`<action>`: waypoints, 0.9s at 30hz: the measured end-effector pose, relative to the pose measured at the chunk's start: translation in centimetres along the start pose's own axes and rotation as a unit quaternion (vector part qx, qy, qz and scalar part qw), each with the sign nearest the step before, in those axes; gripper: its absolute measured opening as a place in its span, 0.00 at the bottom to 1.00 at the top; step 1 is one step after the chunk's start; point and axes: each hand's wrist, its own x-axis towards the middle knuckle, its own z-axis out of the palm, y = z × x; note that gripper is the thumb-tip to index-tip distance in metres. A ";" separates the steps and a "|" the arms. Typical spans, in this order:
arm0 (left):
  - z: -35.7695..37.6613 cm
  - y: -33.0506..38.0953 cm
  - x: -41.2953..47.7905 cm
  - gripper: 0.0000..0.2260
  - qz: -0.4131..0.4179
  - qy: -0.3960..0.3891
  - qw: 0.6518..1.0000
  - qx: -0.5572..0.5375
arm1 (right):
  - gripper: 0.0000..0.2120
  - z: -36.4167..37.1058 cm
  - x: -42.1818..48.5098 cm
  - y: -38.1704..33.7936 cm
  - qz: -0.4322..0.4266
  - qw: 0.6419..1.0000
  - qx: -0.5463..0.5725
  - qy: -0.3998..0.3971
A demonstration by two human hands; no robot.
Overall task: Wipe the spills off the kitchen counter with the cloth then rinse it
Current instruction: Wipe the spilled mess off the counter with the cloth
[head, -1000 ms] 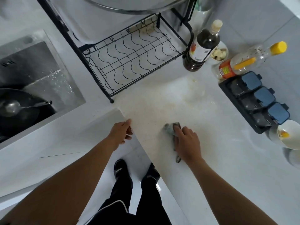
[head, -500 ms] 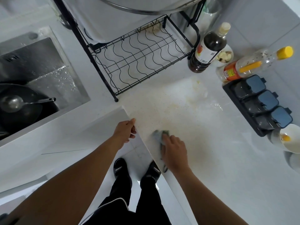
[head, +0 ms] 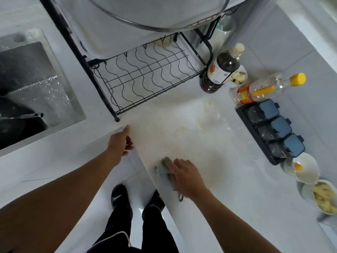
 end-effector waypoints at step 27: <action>0.1 0.3 0.5 0.19 0.031 0.006 0.998 0.049 | 0.20 -2.4 5.3 13.6 0.207 0.972 -0.064 0.093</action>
